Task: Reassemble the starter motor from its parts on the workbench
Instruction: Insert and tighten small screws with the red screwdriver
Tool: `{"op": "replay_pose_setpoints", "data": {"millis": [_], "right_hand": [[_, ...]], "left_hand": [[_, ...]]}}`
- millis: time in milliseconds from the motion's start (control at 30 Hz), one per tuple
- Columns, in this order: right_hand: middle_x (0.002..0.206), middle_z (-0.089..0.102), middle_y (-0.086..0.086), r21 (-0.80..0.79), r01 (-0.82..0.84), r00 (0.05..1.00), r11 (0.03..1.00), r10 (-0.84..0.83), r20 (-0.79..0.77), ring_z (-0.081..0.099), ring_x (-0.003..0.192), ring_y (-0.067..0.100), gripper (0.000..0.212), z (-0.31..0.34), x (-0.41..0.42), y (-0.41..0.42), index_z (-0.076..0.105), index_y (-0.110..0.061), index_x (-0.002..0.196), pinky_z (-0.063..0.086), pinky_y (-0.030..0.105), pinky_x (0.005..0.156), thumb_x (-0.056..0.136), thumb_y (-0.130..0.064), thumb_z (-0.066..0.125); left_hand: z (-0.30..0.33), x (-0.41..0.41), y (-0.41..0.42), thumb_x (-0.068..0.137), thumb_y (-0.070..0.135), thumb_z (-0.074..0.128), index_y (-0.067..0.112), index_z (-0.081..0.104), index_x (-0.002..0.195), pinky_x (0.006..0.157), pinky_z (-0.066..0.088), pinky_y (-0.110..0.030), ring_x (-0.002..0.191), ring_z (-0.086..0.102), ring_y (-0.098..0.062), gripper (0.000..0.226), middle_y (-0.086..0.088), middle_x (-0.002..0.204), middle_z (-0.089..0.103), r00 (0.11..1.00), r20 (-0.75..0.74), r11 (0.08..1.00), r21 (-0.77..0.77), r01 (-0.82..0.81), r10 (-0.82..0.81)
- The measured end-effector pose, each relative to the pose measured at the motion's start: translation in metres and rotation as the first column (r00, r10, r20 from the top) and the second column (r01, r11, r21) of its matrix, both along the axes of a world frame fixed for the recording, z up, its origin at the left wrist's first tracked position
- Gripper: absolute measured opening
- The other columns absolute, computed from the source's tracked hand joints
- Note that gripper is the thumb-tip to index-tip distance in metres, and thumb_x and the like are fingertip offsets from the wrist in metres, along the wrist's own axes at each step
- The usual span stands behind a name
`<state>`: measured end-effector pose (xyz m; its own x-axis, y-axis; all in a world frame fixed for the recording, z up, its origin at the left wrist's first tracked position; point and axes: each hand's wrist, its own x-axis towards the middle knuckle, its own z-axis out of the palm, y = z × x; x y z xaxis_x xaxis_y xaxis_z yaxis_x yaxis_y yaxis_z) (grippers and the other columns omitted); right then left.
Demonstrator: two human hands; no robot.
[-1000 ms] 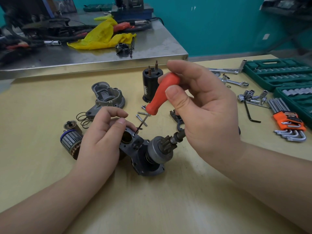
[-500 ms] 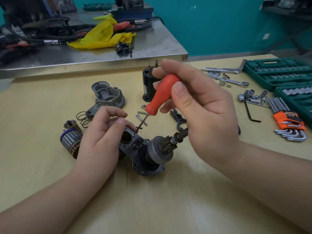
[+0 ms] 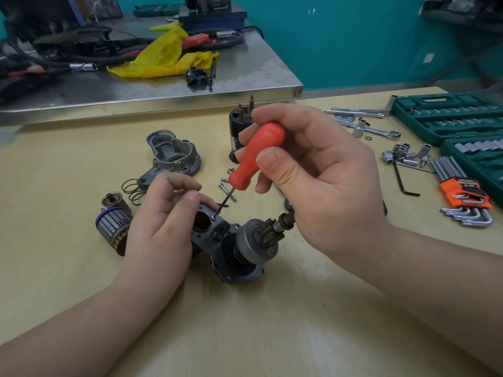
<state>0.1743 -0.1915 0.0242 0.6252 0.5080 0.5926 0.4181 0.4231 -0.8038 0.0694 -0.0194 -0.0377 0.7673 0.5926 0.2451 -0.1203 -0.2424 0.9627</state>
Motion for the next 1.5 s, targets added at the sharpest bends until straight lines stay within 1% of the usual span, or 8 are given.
{"op": "replay_pose_setpoints", "data": {"millis": [233,500,733,967,1133,1267,1400,1500], "right_hand": [[0.107,0.069,0.019,0.007,-0.034,0.999,0.999,0.034,0.036,0.075,0.09,0.031,0.028,-0.001,-0.005,-0.001,0.06,-0.022,0.118,0.058,0.027,0.073,0.097,-0.004,0.067],[0.109,0.068,0.02,0.013,-0.036,0.999,0.999,0.036,0.033,0.074,0.092,0.034,0.024,-0.001,-0.007,-0.004,0.059,-0.015,0.121,0.06,0.031,0.075,0.1,-0.003,0.061],[0.114,0.069,0.017,0.072,0.098,0.994,0.993,-0.102,0.045,0.071,0.098,0.036,0.026,0.016,0.021,-0.008,0.056,-0.005,0.134,0.06,0.035,0.075,0.108,-0.003,0.051],[0.11,0.073,0.006,-0.191,0.427,0.87,0.884,-0.344,0.354,0.067,0.095,0.005,0.025,0.006,0.062,-0.006,0.067,-0.021,0.123,0.053,0.013,0.076,0.1,-0.011,0.069],[0.11,0.069,-0.012,-0.332,0.544,0.701,0.771,-0.201,0.684,0.06,0.104,0.011,0.024,-0.019,0.069,-0.003,0.072,-0.022,0.121,0.047,0.024,0.083,0.097,-0.018,0.072],[0.12,0.074,-0.003,-0.351,0.647,0.454,0.677,0.028,0.891,0.064,0.108,0.03,0.027,-0.041,0.067,0.001,0.076,-0.018,0.113,0.055,0.038,0.064,0.09,-0.004,0.076],[0.131,0.063,-0.012,-0.55,0.663,0.471,0.508,0.287,0.834,0.052,0.122,0.021,0.031,-0.051,0.066,0.005,0.069,-0.031,0.121,0.043,0.029,0.069,0.094,-0.017,0.072],[0.132,0.06,-0.014,-0.605,0.634,0.537,0.482,0.288,0.793,0.046,0.124,0.017,0.025,-0.051,0.068,0.004,0.066,-0.033,0.127,0.041,0.028,0.082,0.106,-0.033,0.053]], "left_hand": [[0.002,0.001,-0.002,0.099,0.033,0.054,0.039,0.065,0.101,0.084,0.059,-0.072,0.092,0.074,-0.036,0.013,-0.004,0.096,0.08,1.0,-0.006,1.0,0.001,-0.001,0.001],[0.002,-0.005,-0.004,0.099,0.032,0.055,0.039,0.065,0.1,0.081,0.059,-0.068,0.09,0.074,-0.036,0.013,-0.005,0.094,0.08,1.0,0.022,1.0,0.005,-0.01,0.01],[0.009,-0.009,-0.006,0.091,0.034,0.066,0.042,0.063,0.099,0.073,0.057,-0.045,0.087,0.075,-0.026,0.011,-0.006,0.094,0.08,0.999,-0.001,0.999,-0.017,0.035,-0.035],[0.01,-0.01,-0.006,0.088,0.008,0.085,0.038,0.06,0.098,0.075,0.058,-0.019,0.084,0.076,-0.013,0.041,0.003,0.091,0.079,0.998,-0.062,0.993,0.118,0.025,-0.017],[0.012,-0.009,-0.007,0.079,0.02,0.077,0.035,0.06,0.093,0.076,0.057,-0.016,0.086,0.075,-0.013,0.027,0.002,0.091,0.078,0.999,-0.048,0.995,0.095,0.025,-0.021],[0.012,-0.008,-0.006,0.078,0.02,0.075,0.034,0.06,0.09,0.075,0.055,-0.014,0.088,0.075,-0.013,0.024,0.001,0.09,0.077,0.999,-0.042,0.996,0.086,0.031,-0.028],[0.014,-0.006,-0.006,0.078,0.021,0.072,0.037,0.06,0.086,0.072,0.053,-0.011,0.083,0.072,-0.007,0.022,-0.001,0.089,0.077,0.998,-0.043,0.996,0.069,0.05,-0.047],[0.013,-0.005,-0.003,0.079,0.025,0.071,0.036,0.061,0.088,0.071,0.052,-0.011,0.081,0.071,-0.008,0.018,-0.001,0.088,0.077,0.996,-0.057,0.996,0.057,0.064,-0.061]]}}
